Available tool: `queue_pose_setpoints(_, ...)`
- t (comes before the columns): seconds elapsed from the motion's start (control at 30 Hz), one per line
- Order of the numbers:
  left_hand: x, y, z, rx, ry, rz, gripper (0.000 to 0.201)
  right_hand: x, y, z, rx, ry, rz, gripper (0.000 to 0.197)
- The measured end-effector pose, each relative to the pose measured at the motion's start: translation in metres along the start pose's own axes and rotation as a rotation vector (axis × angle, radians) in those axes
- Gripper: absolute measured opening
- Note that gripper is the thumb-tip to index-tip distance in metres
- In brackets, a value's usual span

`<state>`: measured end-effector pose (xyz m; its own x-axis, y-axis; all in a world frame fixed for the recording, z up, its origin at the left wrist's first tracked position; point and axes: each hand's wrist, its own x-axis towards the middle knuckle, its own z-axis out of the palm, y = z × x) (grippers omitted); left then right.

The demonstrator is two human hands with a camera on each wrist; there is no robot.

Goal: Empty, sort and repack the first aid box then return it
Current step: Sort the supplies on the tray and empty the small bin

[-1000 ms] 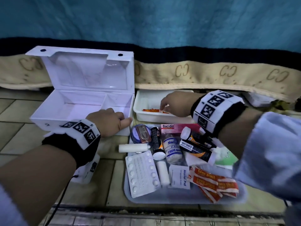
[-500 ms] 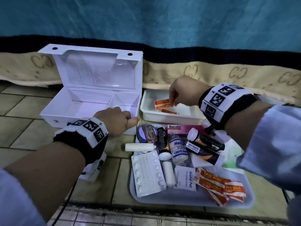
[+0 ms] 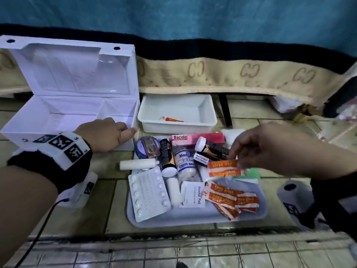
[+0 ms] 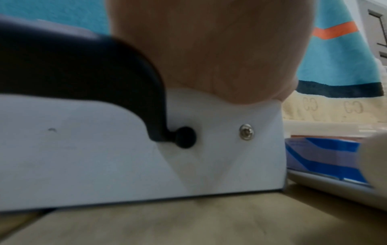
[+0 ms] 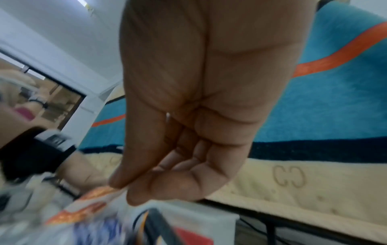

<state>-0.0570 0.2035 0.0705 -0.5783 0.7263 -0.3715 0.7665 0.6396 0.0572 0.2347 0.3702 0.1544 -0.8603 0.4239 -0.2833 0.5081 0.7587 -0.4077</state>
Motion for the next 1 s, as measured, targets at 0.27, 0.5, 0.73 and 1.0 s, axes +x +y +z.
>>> queue_pose_setpoints(0.27,0.001,-0.002,0.0,-0.012,-0.039,-0.011,0.048,-0.025,0.013,0.041,-0.034,0.006,0.068,0.022)
queue_pose_setpoints(0.5,0.004,-0.002,0.0,0.0,-0.037,-0.031,0.05,-0.015,-0.019,0.028,-0.24,0.117,0.0,0.017)
queue_pose_setpoints(0.73,0.0,0.004,-0.003,0.029,-0.023,-0.028,0.046,0.073,-0.054,-0.017,-0.361,0.241,-0.076,0.014)
queue_pose_setpoints(1.0,0.001,0.0,-0.001,0.022,-0.017,-0.026,0.056,0.178,-0.049,0.015,-0.736,-0.086,-0.024,0.038)
